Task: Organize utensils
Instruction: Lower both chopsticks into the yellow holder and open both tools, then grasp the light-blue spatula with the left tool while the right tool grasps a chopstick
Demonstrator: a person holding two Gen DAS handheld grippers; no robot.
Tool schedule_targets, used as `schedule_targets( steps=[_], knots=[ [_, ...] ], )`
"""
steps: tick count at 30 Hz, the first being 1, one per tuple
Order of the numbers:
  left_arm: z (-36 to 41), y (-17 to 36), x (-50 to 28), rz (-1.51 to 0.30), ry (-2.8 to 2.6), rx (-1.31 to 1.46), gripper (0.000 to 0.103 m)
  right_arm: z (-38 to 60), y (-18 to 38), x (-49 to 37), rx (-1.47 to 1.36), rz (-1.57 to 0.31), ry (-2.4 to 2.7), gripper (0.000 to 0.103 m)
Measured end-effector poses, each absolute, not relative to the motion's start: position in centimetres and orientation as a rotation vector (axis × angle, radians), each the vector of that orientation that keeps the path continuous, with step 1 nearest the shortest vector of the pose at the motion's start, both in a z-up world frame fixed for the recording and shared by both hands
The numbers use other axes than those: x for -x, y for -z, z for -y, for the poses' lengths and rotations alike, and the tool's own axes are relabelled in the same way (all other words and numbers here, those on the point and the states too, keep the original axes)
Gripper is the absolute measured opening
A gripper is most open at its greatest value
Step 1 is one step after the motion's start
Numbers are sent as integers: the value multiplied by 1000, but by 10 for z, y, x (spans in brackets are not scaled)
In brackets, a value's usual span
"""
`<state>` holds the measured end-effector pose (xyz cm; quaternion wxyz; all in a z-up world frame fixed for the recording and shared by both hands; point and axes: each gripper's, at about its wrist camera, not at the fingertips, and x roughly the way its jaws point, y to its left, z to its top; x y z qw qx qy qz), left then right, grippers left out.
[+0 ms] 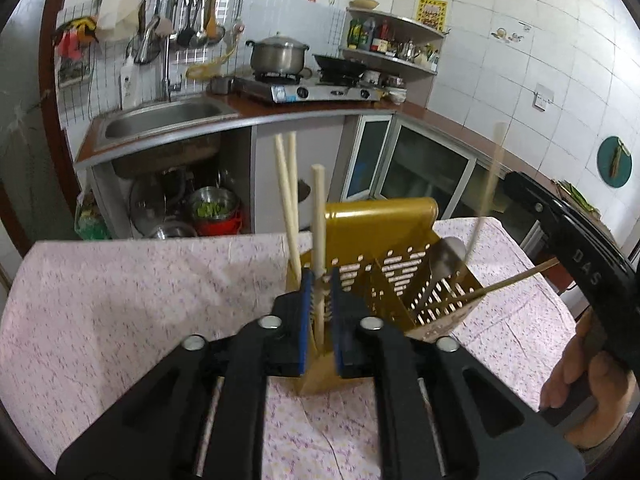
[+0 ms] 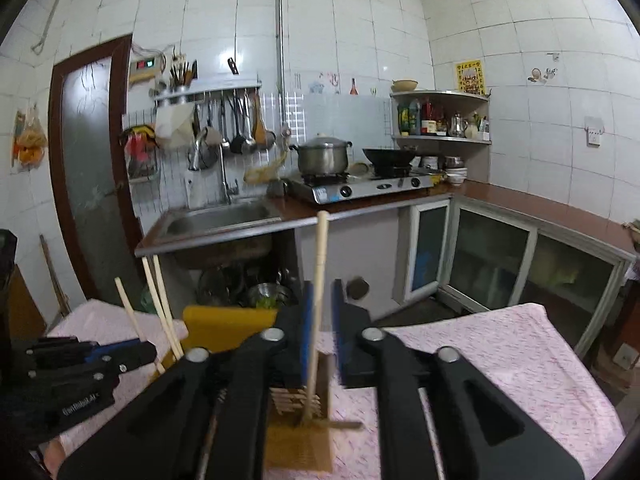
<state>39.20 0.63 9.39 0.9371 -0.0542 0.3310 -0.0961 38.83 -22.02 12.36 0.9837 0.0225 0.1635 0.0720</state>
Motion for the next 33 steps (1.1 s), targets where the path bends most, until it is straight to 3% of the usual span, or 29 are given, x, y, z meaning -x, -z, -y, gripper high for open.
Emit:
schedule_targets(
  steps=[1, 2, 3, 10, 23, 33],
  knots=[
    [-8, -95, -389, -678, 196, 120, 33, 224, -127, -382, -48, -327, -144, 54],
    [-11, -100, -382, -671, 191, 135, 40, 227, -130, -375, -51, -320, -143, 60],
    [-13, -103, -376, -664, 184, 138, 52, 230, -133, -370, -48, -319, -141, 60],
    [-16, -116, -334, -688, 145, 116, 80, 251, -121, -329, -24, -421, -132, 60],
    [1, -28, -296, -858, 156, 115, 84, 283, -4, -293, -56, -666, -92, 60],
    [5, 21, -278, -948, 154, 68, 84, 286, 25, -289, -53, -743, -93, 60]
  ],
)
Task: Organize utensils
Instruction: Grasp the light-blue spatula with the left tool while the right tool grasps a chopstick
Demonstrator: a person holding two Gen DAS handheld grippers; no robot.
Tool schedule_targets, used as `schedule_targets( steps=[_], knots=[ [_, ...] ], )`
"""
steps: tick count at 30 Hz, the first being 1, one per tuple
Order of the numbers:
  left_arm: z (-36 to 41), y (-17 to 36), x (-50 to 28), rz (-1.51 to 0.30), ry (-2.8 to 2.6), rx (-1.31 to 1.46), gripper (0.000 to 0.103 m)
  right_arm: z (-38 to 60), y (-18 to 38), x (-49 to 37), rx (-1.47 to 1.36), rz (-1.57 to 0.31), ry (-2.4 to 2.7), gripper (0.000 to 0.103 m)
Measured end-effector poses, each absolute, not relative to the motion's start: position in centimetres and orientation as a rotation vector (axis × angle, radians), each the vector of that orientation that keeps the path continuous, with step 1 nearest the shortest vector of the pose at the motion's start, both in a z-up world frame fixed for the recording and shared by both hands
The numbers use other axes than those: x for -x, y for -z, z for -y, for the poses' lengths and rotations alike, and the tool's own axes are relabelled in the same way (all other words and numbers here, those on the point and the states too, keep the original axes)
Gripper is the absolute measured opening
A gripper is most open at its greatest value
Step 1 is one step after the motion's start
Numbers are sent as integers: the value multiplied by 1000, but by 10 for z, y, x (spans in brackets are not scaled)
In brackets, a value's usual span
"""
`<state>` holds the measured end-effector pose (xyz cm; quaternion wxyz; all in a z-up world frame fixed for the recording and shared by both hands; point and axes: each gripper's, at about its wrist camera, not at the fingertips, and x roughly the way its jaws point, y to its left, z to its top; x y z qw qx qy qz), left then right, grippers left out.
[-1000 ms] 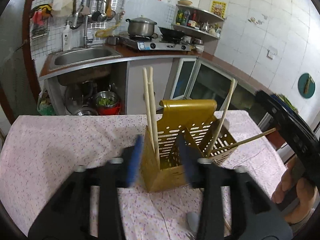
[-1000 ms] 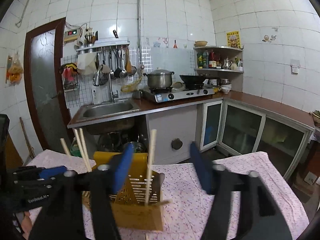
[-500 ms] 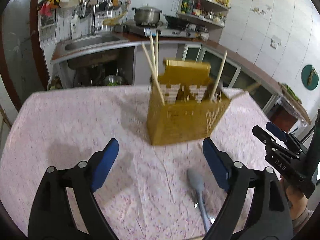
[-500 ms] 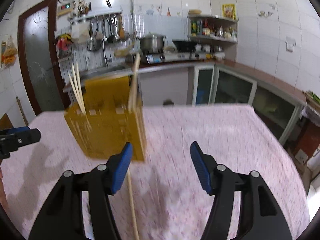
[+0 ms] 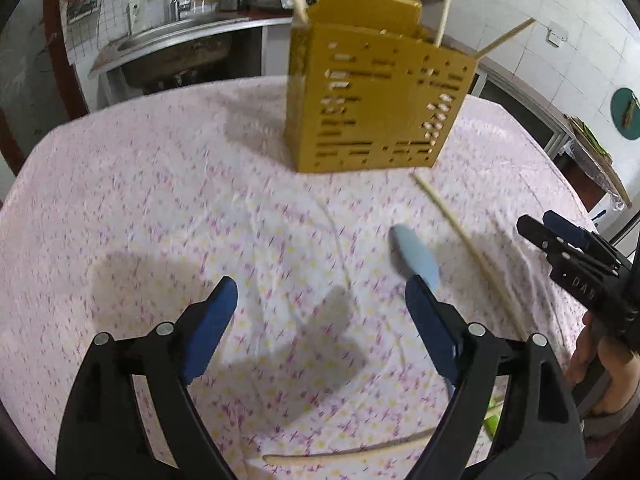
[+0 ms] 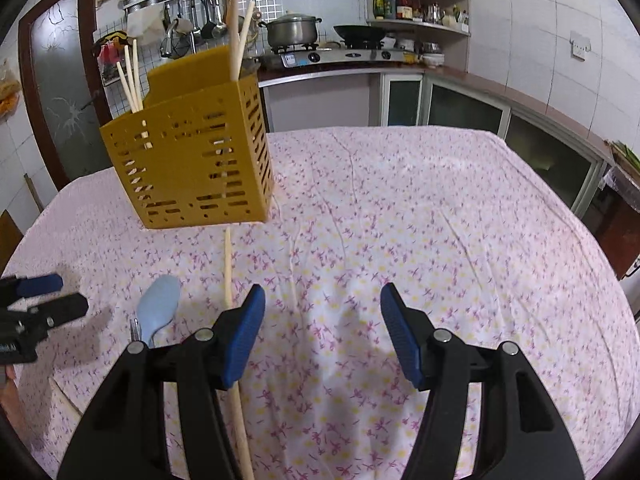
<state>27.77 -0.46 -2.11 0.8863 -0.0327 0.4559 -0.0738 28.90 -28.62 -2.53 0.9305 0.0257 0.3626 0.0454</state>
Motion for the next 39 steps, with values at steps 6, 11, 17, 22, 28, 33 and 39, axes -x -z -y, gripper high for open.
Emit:
schedule_targets(
  steps=[6, 11, 17, 22, 28, 33, 39],
  knots=[
    [-4, 31, -279, -966, 139, 74, 83, 268, 33, -291, -38, -777, -118, 59],
    [-5, 33, -280, -974, 136, 78, 83, 251, 36, -295, -8, -802, -139, 57],
    [0, 34, -284, -978, 139, 72, 83, 233, 43, -312, 33, -866, -165, 47],
    [-3, 34, -285, -979, 127, 79, 83, 224, 52, -325, 37, -913, -181, 37],
    [3, 31, -287, -977, 131, 81, 83, 224, 49, -324, 41, -910, -183, 6],
    [22, 28, -290, -976, 159, 78, 82, 244, 44, -318, 11, -901, -144, 6],
    [54, 34, -302, -1011, 204, 70, 69, 276, 41, -311, -33, -894, -90, 6]
  ],
)
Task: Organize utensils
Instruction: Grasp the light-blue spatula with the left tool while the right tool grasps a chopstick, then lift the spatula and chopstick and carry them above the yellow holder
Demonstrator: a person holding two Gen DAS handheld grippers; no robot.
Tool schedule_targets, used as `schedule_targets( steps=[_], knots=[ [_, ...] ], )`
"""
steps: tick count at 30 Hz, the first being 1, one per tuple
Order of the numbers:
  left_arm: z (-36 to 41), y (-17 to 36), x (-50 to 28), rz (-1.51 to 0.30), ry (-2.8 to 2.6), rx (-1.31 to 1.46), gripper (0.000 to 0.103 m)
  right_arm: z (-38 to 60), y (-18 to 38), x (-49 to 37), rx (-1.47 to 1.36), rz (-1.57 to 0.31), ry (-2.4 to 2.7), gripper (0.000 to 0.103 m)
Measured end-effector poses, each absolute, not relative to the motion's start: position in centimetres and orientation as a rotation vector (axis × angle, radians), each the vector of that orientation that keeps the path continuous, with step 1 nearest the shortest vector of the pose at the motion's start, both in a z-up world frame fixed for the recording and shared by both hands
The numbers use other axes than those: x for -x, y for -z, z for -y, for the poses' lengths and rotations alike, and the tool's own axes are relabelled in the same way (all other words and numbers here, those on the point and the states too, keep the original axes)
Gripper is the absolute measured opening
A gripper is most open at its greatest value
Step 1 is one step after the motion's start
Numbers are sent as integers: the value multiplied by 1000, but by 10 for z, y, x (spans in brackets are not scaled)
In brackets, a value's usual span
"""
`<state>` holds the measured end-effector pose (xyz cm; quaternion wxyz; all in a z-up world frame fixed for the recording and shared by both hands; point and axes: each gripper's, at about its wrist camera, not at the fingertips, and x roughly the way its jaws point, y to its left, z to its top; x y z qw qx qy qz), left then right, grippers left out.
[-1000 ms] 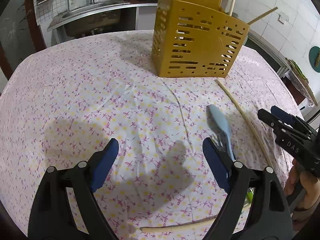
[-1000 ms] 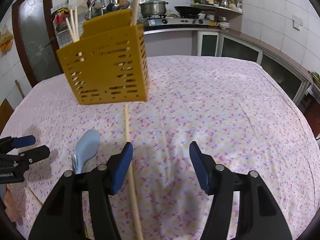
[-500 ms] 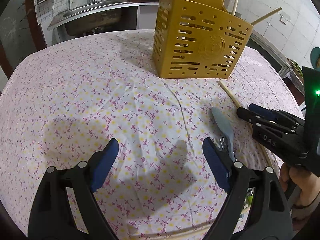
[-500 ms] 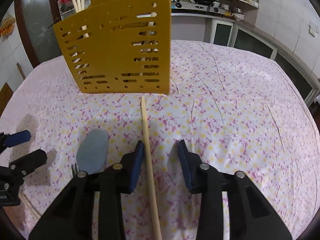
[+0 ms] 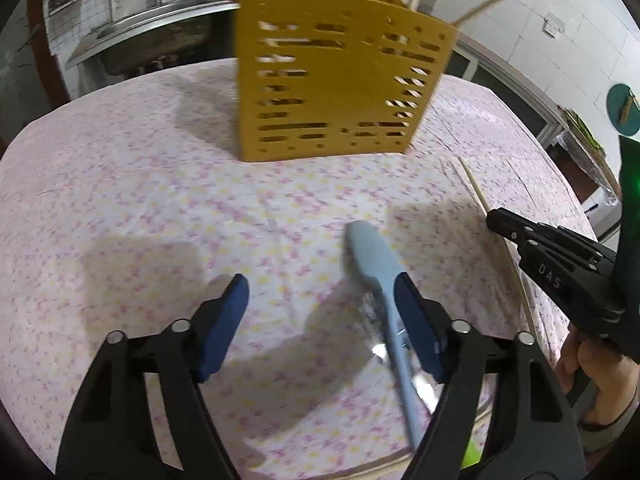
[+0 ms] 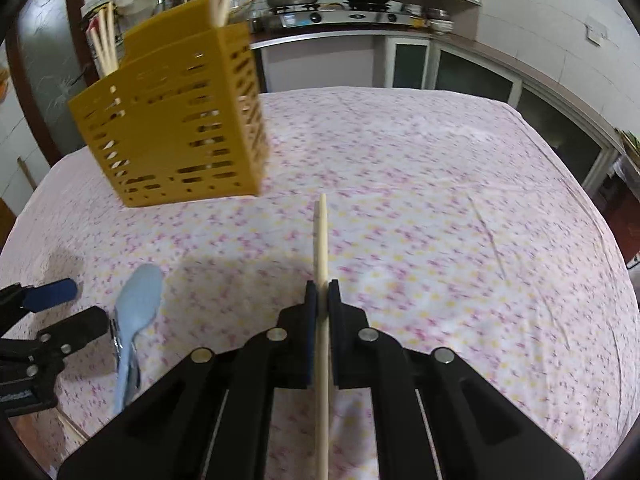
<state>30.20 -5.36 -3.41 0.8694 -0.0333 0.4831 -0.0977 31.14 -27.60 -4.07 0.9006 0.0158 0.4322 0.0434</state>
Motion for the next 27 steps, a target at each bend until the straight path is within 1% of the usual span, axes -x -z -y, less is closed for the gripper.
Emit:
schedule_targets(
  steps=[1, 3, 4, 7, 8, 9, 10, 11, 12, 15, 22, 27],
  knots=[
    [57, 35, -304, -1018, 209, 69, 66, 278, 41, -310, -35, -894, -88, 6],
    [65, 40, -308, -1039, 228, 70, 64, 283, 42, -310, -34, -893, -88, 6],
    [68, 42, -310, -1048, 234, 70, 59, 284, 42, -309, -35, -892, -87, 6],
    [76, 47, -319, -1070, 222, 60, 51, 285, 43, -309, -37, -892, -86, 6],
    [79, 47, -321, -1065, 220, 54, 47, 285, 43, -311, -38, -891, -85, 6],
    [80, 47, -323, -1067, 227, 49, 35, 286, 42, -311, -39, -889, -85, 6],
    [79, 47, -325, -1067, 230, 50, 25, 286, 41, -312, -40, -888, -85, 6],
    [78, 46, -327, -1069, 244, 65, 19, 286, 40, -312, -40, -885, -85, 6],
    [77, 46, -330, -1074, 262, 80, 7, 287, 39, -311, -40, -883, -86, 6],
    [72, 44, -332, -1070, 270, 88, 4, 288, 34, -310, -45, -873, -93, 6],
    [36, 25, -324, -1003, 246, 127, 4, 282, 15, -293, -73, -818, -131, 6],
    [6, -1, -311, -926, 242, 164, 4, 276, 1, -282, -93, -755, -159, 6]
  ],
)
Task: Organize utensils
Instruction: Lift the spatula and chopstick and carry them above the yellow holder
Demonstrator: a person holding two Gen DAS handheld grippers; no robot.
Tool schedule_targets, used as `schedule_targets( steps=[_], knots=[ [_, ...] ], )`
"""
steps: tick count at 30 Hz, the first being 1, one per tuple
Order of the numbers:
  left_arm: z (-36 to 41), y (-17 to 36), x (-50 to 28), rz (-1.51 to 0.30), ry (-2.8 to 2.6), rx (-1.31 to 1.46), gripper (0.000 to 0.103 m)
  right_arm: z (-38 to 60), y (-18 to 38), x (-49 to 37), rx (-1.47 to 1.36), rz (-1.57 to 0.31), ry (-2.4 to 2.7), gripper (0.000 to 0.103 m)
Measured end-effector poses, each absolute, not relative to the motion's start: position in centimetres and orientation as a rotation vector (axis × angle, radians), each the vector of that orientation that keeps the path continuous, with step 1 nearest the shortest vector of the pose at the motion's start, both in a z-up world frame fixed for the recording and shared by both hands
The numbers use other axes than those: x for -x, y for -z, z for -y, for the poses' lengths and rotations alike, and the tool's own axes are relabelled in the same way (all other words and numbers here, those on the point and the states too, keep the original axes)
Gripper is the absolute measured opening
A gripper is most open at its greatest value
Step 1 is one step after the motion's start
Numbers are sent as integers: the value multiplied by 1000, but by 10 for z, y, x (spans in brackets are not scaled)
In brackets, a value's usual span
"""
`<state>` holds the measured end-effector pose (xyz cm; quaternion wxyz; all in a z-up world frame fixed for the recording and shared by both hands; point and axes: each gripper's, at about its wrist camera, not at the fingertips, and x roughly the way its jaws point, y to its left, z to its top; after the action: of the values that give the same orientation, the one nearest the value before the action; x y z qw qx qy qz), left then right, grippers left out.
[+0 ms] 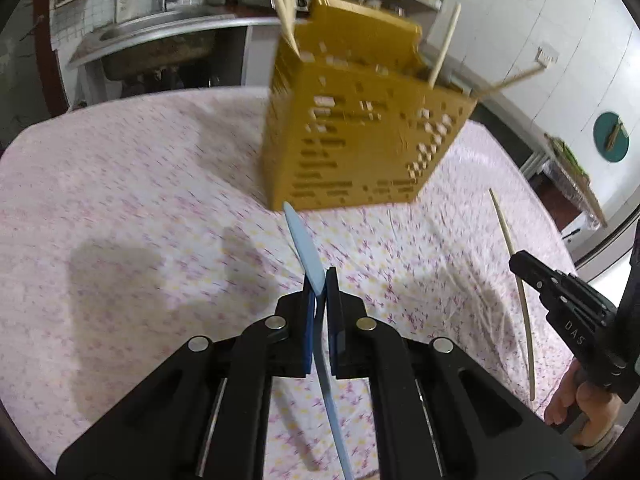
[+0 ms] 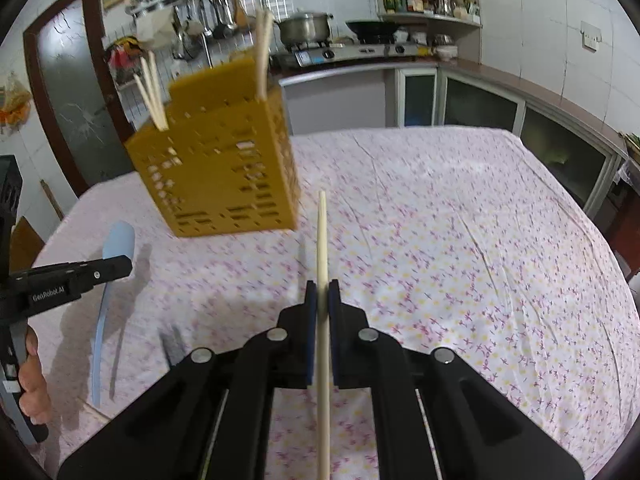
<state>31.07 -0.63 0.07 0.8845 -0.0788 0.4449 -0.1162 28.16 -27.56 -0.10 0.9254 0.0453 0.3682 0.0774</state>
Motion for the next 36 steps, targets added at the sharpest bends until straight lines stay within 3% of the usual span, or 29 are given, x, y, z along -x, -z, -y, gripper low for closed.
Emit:
schedule_targets(
  steps=[18, 36],
  knots=[
    [-21, -87, -260, -667, 300, 129, 4, 270, -57, -247, -204, -523, -239, 6],
    [5, -122, -271, -480, 307, 48, 4, 281, -93, -256, -288, -264, -279, 6]
  ],
)
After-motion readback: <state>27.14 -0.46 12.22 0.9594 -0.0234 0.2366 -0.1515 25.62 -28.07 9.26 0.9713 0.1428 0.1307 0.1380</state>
